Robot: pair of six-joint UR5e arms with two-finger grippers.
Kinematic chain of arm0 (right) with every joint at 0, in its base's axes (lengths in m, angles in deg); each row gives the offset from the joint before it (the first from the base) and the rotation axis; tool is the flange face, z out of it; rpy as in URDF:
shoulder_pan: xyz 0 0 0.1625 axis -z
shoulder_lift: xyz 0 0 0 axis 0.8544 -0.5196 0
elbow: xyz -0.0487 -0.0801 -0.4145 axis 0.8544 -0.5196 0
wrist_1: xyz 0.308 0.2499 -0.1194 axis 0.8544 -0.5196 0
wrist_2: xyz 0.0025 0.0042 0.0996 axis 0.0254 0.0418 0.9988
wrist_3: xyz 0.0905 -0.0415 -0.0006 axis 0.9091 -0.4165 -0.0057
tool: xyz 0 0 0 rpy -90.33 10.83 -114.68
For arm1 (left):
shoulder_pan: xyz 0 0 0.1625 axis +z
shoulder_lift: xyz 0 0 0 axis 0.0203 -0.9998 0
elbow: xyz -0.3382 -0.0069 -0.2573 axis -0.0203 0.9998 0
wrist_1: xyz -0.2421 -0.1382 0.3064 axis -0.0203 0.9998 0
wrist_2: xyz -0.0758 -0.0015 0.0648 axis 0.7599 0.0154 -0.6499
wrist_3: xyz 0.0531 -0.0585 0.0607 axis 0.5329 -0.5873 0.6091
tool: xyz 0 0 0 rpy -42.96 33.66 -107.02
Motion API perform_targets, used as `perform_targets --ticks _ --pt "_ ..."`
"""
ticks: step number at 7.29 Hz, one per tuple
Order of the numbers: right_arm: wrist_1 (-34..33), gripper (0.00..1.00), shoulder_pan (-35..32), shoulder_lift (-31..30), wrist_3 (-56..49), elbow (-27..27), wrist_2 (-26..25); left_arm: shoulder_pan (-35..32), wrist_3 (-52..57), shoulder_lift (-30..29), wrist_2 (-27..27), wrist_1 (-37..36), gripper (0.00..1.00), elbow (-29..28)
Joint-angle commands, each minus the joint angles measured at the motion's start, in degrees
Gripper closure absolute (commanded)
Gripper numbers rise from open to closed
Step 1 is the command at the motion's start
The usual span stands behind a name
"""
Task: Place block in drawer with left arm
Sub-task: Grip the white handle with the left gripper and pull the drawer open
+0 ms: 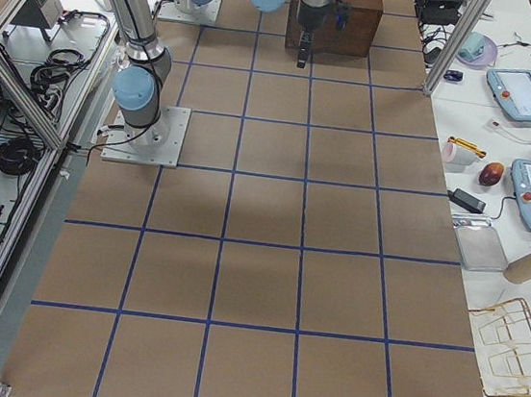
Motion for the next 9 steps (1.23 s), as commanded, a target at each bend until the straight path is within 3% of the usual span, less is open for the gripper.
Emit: perform_targets --ticks 1,3,9 --pt "0.00 0.00 0.00 0.00 0.00 -0.03 0.02 0.00 -0.34 -0.57 -0.42 -0.59 0.08 -0.05" --pt "0.00 0.00 0.00 0.00 0.00 -0.03 0.02 0.09 -0.16 -0.39 -1.03 -0.68 0.17 -0.58" --pt "0.00 0.00 0.00 0.00 0.00 -0.03 0.02 3.16 0.71 -0.22 -9.90 -1.38 0.17 -3.12"
